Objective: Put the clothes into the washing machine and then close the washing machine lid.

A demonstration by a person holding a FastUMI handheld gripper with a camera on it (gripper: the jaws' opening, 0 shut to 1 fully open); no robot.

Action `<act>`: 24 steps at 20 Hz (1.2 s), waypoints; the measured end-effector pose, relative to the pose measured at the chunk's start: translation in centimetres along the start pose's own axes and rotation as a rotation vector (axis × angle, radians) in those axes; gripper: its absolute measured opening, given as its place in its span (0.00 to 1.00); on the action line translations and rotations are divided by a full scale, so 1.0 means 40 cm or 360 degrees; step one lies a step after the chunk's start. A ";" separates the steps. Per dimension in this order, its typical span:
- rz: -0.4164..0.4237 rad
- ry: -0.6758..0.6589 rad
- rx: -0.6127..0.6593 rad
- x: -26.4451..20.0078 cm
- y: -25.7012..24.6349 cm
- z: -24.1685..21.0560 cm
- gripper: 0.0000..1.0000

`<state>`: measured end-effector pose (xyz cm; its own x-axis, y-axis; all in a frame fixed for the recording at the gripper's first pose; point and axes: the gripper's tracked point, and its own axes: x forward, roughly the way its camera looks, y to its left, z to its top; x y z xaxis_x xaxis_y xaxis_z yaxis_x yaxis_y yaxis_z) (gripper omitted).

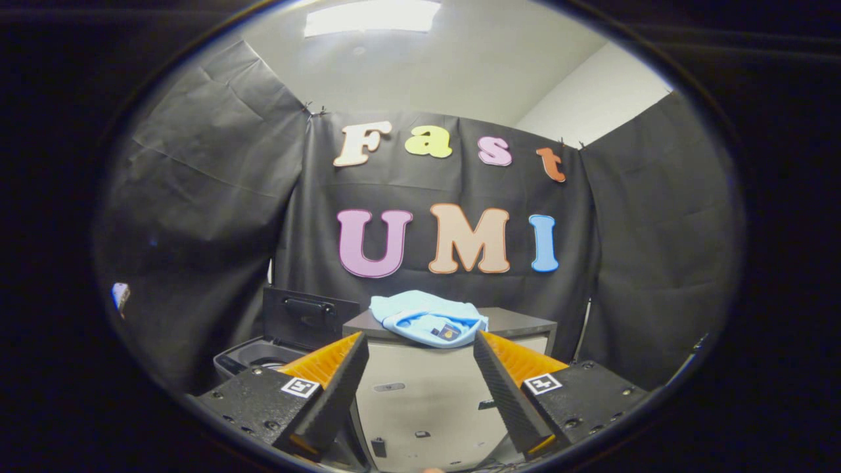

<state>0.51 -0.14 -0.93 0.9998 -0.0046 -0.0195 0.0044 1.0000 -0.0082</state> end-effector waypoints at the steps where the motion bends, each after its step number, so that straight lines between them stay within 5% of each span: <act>1: 0.0003 0.0001 0.0003 0.000 0.002 -0.004 0.97; 24: 0.0002 -0.0002 0.0007 0.002 0.000 0.011 0.97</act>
<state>0.59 -0.12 -0.50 0.9998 -0.0033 -0.0184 0.0032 1.0000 -0.0041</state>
